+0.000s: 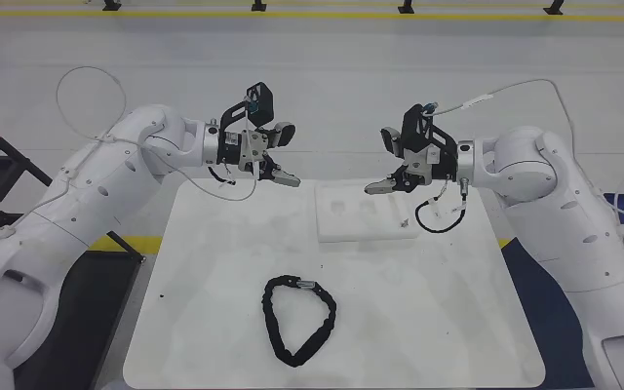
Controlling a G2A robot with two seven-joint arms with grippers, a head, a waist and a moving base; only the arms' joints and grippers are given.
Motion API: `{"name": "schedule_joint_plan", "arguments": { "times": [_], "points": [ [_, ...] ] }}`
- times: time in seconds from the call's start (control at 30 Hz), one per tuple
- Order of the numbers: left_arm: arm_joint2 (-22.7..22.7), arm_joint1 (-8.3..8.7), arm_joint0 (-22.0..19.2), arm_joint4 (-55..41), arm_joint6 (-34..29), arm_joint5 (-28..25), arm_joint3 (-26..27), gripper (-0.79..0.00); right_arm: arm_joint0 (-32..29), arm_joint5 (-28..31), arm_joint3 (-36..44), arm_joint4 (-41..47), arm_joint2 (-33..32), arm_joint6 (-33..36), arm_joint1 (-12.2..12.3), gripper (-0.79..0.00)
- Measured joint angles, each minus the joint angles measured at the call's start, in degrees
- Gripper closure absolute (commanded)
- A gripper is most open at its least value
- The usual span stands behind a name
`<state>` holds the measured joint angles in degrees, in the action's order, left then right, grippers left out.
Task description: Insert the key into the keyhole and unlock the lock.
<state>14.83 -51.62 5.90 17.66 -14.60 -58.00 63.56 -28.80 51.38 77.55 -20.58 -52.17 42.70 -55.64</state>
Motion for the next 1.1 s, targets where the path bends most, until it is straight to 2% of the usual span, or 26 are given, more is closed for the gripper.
{"name": "schedule_joint_plan", "arguments": {
  "times": [0.47,0.83,0.97,1.1],
  "points": [
    [0.0,0.0,0.0,0.0,0.0,0.0,0.0,-0.785,-0.69,-0.76,-0.23,-0.35,-0.17,-0.66,0.06,-0.785],
    [0.0,0.0,0.0,0.0,0.0,0.0,0.0,-0.785,-3.49,-7.44,-11.37,-2.87,1.31,-1.37,-0.35,-0.785],
    [0.0,0.0,0.0,0.0,0.0,0.0,0.0,-0.785,-3.04,-11.45,-16.19,-3.03,3.15,-0.56,-1.24,-0.785],
    [0.0,0.0,0.0,0.0,0.0,0.0,0.0,-0.785,-2.35,-22.09,-21.11,1.45,4.64,3.23,-2.57,-0.785]
  ]
}}
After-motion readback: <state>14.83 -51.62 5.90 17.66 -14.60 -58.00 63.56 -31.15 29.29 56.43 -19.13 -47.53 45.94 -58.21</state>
